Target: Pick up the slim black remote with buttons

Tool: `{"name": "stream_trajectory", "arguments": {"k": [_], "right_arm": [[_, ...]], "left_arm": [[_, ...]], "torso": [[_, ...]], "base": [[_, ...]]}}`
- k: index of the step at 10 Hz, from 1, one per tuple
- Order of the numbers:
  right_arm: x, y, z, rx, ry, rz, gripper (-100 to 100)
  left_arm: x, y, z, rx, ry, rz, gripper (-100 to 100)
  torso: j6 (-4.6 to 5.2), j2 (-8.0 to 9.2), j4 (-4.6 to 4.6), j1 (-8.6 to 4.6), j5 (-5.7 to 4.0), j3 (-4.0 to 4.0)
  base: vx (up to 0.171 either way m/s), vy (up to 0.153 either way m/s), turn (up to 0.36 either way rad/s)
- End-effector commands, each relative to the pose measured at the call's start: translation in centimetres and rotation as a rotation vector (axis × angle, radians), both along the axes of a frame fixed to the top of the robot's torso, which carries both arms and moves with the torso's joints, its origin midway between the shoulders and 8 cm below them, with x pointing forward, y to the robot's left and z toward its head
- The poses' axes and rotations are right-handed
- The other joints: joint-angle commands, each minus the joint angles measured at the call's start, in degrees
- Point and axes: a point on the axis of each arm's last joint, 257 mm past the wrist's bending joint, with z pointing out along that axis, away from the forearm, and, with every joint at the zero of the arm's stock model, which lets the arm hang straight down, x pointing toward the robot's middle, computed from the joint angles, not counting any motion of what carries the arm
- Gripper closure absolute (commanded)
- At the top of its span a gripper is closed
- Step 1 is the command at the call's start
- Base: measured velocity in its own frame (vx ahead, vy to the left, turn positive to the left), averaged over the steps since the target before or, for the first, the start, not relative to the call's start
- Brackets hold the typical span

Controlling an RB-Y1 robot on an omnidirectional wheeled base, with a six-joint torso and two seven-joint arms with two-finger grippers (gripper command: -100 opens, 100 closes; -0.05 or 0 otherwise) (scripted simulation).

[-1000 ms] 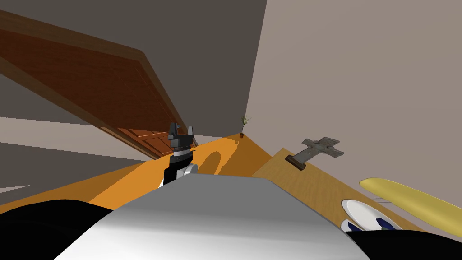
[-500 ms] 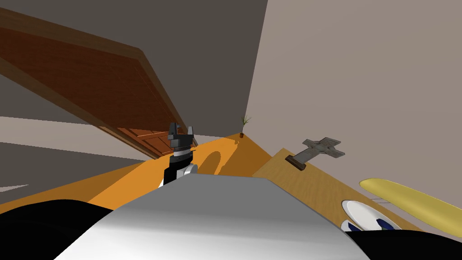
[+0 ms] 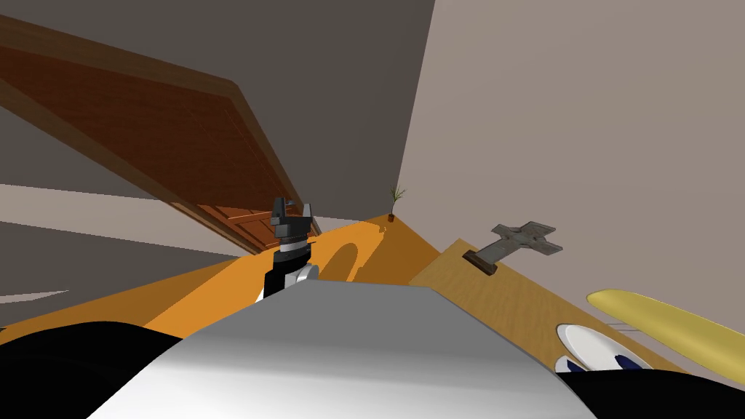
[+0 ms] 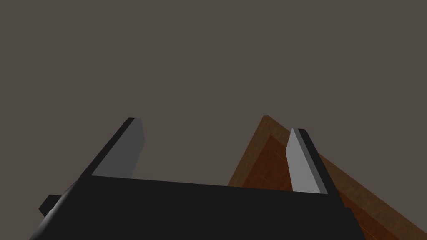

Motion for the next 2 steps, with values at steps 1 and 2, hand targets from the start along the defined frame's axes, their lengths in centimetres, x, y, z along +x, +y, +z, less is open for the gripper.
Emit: {"name": "stream_trajectory", "arguments": {"k": [1, 2], "right_arm": [[0.0, 0.0, 0.0, 0.0, 0.0, 0.0, 100], [-0.05, 0.0, -0.02, 0.0, 0.001, 0.001, 0]], "left_arm": [[0.0, 0.0, 0.0, 0.0, 0.0, 0.0, 0], [0.0, 0.0, 0.0, 0.0, 0.0, 0.0, 0]], "torso": [[0.0, 0.0, 0.0, 0.0, 0.0, 0.0], [-0.01, -0.03, 0.0, -0.06, -0.01, -0.01]], "base": [[-0.004, 0.005, -0.004], [0.0, 0.0, 0.0]]}}
